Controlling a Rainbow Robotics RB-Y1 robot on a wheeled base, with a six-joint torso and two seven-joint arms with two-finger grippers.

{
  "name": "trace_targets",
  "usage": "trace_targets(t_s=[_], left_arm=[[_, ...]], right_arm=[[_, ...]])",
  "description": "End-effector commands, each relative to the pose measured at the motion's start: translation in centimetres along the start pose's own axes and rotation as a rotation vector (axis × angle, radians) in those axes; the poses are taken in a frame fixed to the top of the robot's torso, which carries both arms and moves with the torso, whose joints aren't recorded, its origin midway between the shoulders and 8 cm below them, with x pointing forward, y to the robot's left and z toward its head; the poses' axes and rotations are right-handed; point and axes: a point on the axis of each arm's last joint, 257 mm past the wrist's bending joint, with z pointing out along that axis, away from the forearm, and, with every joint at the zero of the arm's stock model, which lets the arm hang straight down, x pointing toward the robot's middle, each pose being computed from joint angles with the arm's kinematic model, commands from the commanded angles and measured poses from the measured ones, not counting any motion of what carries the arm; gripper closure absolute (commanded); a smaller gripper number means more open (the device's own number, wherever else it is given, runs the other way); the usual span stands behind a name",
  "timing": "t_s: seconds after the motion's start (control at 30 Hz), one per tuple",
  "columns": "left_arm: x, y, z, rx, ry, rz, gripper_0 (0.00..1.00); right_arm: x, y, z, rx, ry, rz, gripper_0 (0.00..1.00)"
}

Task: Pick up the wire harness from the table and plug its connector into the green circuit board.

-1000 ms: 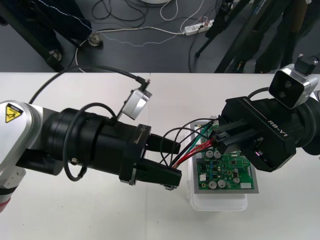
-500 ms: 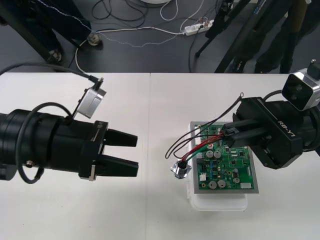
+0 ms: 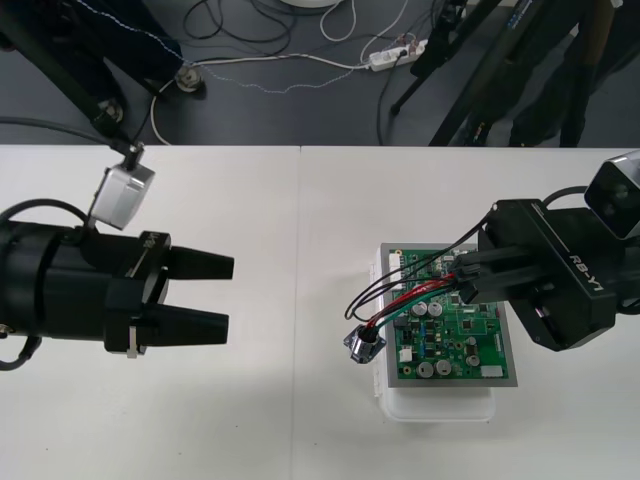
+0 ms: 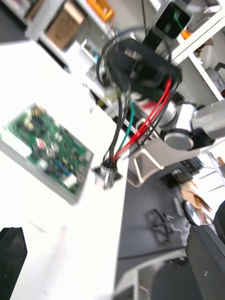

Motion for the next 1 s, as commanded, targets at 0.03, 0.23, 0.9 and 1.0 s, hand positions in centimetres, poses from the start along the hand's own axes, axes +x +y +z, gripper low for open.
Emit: trace_targets(t_s=[0.03, 0.23, 0.9, 1.0], left_arm=[[-4.2, -0.7, -0.9, -0.029, -0.132, 0.224, 0.0], [-6.8, -1.9, -0.7, -0.001, -0.226, 0.357, 0.0], [-11.5, -6.5, 5.0, 0.136, -0.373, 0.67, 0.0], [-11.6, -7.3, 5.7, 0.165, -0.368, 0.695, 0.0]], right_arm=[[-1.1, -0.7, 0.3, 0.065, 0.039, -0.148, 1.0], [-1.7, -1.7, 1.0, 0.122, 0.067, -0.203, 1.0], [-3.8, -2.9, 4.0, 0.214, 0.036, -0.309, 1.0], [-3.5, -3.0, 4.4, 0.226, 0.045, -0.319, 1.0]])
